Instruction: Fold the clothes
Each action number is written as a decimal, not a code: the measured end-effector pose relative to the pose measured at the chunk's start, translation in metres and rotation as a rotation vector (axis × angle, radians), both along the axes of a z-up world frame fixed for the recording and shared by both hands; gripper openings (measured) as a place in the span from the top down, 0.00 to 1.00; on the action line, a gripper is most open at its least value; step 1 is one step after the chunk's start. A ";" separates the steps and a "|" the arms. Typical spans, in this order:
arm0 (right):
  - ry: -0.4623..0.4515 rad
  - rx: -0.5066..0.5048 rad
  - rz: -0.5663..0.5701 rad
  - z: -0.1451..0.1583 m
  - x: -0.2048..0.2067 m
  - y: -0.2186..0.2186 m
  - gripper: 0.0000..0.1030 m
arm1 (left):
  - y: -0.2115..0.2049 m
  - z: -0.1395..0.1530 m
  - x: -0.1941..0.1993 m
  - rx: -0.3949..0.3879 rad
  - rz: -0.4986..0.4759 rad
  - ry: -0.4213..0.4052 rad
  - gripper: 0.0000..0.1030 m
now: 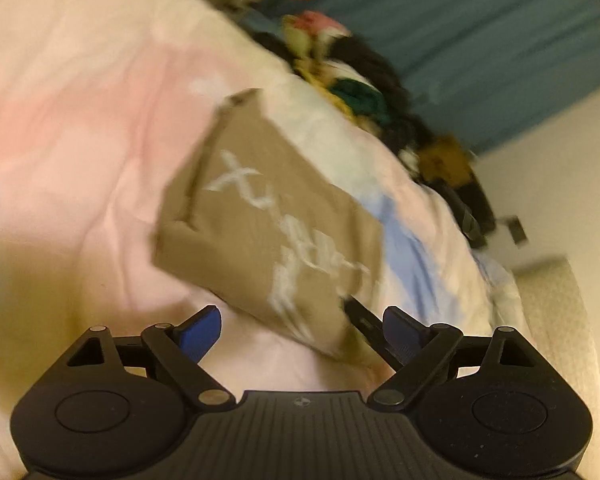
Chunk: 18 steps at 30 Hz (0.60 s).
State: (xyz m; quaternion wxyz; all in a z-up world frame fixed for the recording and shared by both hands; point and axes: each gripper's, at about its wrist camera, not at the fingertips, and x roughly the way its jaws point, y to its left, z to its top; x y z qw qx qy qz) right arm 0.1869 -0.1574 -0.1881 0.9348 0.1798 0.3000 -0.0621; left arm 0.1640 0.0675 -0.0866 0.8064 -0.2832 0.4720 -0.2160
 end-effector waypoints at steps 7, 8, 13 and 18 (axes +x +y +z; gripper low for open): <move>-0.014 0.047 -0.030 0.001 -0.004 -0.005 0.58 | 0.005 -0.026 0.019 -0.081 0.126 0.090 0.36; -0.022 0.063 -0.042 0.003 -0.005 -0.006 0.58 | 0.006 -0.024 0.017 -0.092 0.128 0.081 0.40; -0.112 0.167 -0.095 0.022 -0.019 -0.013 0.55 | 0.011 -0.016 0.010 -0.145 0.136 0.041 0.45; -0.153 0.496 -0.063 0.027 -0.034 -0.025 0.54 | 0.016 -0.007 0.002 -0.198 0.144 0.001 0.45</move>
